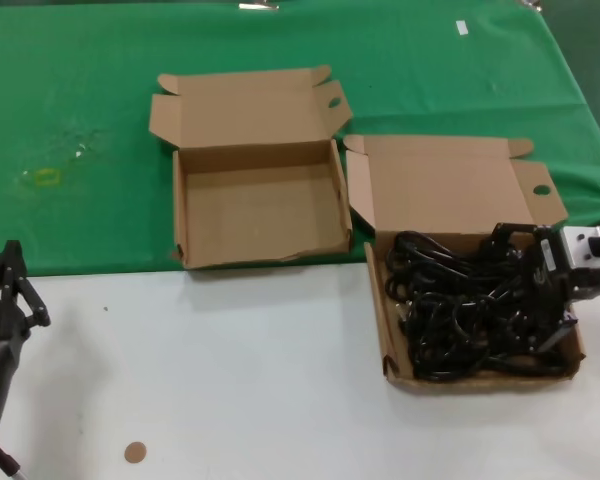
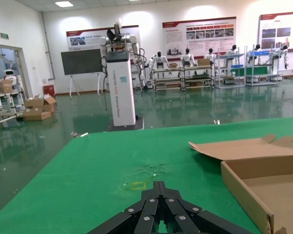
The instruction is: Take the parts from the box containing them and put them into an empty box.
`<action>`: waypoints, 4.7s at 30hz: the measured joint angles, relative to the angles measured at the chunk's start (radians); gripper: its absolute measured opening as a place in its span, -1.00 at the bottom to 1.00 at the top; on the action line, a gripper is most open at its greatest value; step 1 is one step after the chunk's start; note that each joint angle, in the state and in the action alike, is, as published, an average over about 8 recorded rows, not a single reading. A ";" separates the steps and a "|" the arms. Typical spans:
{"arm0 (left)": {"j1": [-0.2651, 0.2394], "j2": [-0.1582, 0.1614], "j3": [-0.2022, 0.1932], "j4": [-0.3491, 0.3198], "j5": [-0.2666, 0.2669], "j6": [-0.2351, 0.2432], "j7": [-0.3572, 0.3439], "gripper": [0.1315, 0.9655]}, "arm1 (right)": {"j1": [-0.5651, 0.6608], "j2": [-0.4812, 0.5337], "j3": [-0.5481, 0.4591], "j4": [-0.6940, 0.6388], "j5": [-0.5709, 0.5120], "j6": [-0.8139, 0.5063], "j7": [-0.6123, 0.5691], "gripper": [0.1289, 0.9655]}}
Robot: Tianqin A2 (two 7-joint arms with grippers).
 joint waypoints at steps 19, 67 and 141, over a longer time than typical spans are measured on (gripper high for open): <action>0.000 0.000 0.000 0.000 0.000 0.000 0.000 -0.97 | -0.009 -0.010 0.000 0.006 -0.017 -0.003 0.006 -0.12; 0.000 0.000 0.000 0.000 0.000 0.000 0.000 -0.97 | 0.292 -0.272 -0.028 -0.126 -0.067 0.044 0.130 -0.79; 0.000 0.000 0.000 0.000 0.000 0.000 0.000 -0.92 | 0.514 -0.725 0.021 -0.888 -0.059 0.381 -0.222 0.40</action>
